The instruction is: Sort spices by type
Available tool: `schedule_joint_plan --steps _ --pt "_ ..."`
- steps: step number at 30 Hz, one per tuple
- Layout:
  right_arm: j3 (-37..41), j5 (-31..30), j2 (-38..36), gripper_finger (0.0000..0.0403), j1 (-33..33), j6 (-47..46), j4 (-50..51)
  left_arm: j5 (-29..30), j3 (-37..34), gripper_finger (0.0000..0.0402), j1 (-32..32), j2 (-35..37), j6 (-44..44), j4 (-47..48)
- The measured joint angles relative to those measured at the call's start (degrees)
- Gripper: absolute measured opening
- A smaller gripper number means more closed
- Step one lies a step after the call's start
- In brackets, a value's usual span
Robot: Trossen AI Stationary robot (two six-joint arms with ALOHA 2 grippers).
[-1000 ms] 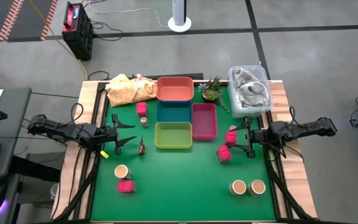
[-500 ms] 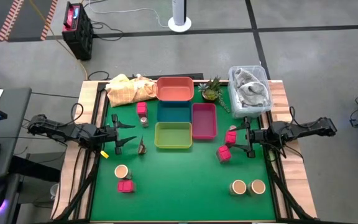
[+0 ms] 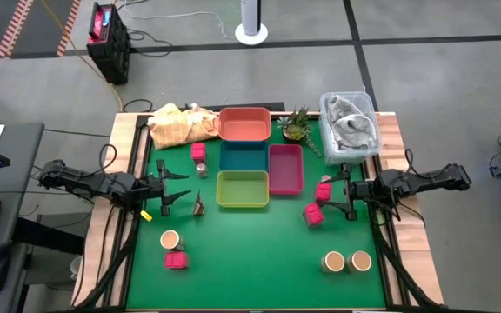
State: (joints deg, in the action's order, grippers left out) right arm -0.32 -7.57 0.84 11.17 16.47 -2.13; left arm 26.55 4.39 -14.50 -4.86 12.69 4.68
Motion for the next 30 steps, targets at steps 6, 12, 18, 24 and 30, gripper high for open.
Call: schedule_joint_plan --steps 6,12,18,24,30 --pt "0.01 -0.01 0.00 0.0321 0.00 0.01 -0.01 -0.99 -0.23 0.0206 0.00 0.00 -13.48 -4.24" --pt "0.00 0.01 -0.01 0.0321 -0.01 0.02 0.00 -0.99 -0.27 0.0206 0.01 0.00 -27.40 -4.81" --pt "0.00 0.01 0.00 0.0321 -0.01 0.00 0.00 -0.94 -0.27 0.0206 0.00 0.00 -29.18 -5.42" --pt "0.00 0.01 0.00 0.0321 0.01 0.01 -0.02 -0.90 -0.25 0.0206 0.00 0.00 -32.98 -5.74" --pt "0.02 0.01 0.01 0.0321 0.01 0.00 0.00 -0.88 -0.16 0.0206 0.00 0.00 -32.95 -5.37"
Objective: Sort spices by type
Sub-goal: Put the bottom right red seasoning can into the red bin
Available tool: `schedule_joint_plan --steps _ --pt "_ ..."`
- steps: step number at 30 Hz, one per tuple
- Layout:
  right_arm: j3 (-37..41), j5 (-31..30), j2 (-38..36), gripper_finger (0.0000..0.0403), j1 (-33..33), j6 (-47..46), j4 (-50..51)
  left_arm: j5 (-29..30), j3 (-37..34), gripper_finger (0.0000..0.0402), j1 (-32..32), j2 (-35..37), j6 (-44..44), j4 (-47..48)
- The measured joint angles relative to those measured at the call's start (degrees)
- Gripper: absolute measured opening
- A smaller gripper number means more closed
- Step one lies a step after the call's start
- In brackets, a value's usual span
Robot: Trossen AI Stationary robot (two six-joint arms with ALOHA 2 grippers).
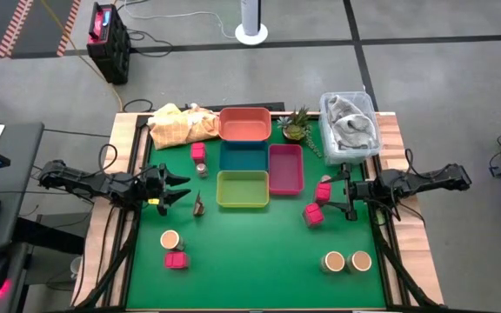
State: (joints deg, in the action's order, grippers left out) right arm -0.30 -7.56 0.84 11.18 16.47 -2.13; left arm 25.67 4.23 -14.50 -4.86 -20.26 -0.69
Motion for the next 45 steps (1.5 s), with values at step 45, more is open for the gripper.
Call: schedule_joint_plan --steps 45 --pt "-3.04 -3.41 0.14 0.0321 -2.71 -30.82 -3.84 4.73 0.21 0.0206 0.02 0.02 18.32 -27.11"
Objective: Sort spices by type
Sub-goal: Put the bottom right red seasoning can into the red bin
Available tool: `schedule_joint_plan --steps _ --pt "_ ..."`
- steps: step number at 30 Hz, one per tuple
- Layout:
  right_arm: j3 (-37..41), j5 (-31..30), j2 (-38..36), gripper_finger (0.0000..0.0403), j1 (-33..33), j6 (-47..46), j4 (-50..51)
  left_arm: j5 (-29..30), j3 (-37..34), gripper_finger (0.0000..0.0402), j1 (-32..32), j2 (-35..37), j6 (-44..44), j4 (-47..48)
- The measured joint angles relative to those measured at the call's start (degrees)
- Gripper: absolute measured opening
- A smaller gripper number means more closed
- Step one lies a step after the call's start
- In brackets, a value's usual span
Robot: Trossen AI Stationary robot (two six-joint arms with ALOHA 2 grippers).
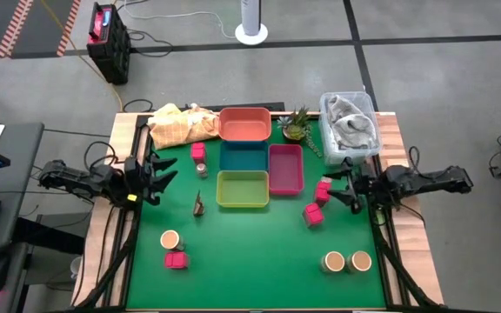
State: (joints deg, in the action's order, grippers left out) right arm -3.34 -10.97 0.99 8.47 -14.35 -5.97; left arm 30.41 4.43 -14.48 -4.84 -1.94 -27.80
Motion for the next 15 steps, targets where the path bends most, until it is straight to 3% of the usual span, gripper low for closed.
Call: schedule_joint_plan --steps 5,15 --pt "-9.90 -11.25 7.21 0.0317 0.94 -3.55 19.73 0.69 0.17 0.0206 0.00 0.00 -2.55 2.56" --pt "-27.08 -12.88 33.90 0.0315 2.27 -13.52 38.76 7.77 9.35 0.0206 0.00 -0.02 -8.41 27.15"
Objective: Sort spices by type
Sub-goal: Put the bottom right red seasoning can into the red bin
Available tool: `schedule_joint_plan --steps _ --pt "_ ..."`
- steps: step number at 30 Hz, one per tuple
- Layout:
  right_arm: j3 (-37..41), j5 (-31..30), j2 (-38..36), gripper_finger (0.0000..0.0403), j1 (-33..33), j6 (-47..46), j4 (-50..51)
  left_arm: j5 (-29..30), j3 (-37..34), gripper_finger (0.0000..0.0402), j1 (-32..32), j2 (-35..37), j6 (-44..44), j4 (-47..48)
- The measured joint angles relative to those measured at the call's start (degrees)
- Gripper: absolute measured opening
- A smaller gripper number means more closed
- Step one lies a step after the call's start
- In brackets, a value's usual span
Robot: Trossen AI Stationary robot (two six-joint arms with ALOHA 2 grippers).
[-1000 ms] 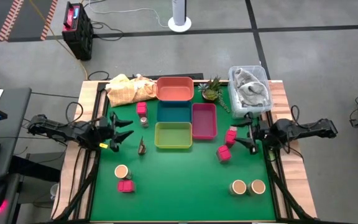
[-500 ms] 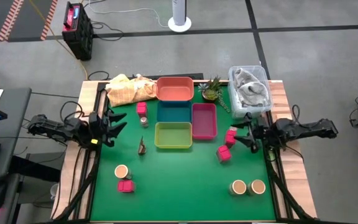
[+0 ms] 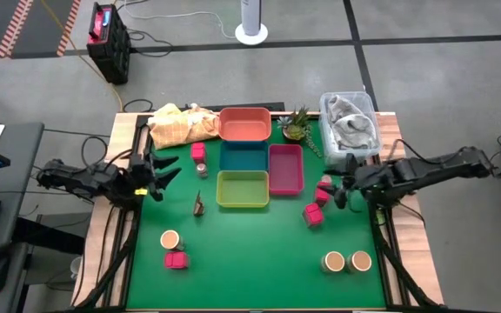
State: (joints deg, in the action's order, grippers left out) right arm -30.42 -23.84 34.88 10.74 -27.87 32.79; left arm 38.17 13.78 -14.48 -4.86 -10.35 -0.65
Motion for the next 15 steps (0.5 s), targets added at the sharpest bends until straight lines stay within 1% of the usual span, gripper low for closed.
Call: schedule_joint_plan --steps 4,7,9,13,15 --pt "-8.21 -0.25 10.57 0.0315 0.04 -5.61 9.82 0.31 1.92 0.0206 0.00 0.00 0.67 1.96" --pt "-14.24 -0.22 17.94 0.0315 0.17 -6.66 19.52 0.37 2.53 0.0206 -0.01 0.00 2.29 2.25" --pt "-17.70 -0.16 21.67 0.0315 0.17 -6.58 23.27 0.35 2.91 0.0206 -0.01 0.00 3.03 2.38" --pt "-22.29 3.40 27.97 0.0315 -0.51 -7.12 28.32 0.29 3.32 0.0206 -0.02 0.00 3.02 2.94" --pt "-24.20 5.83 30.35 0.0315 -1.68 -11.77 29.39 -0.02 3.32 0.0206 -0.01 0.00 2.66 3.13"
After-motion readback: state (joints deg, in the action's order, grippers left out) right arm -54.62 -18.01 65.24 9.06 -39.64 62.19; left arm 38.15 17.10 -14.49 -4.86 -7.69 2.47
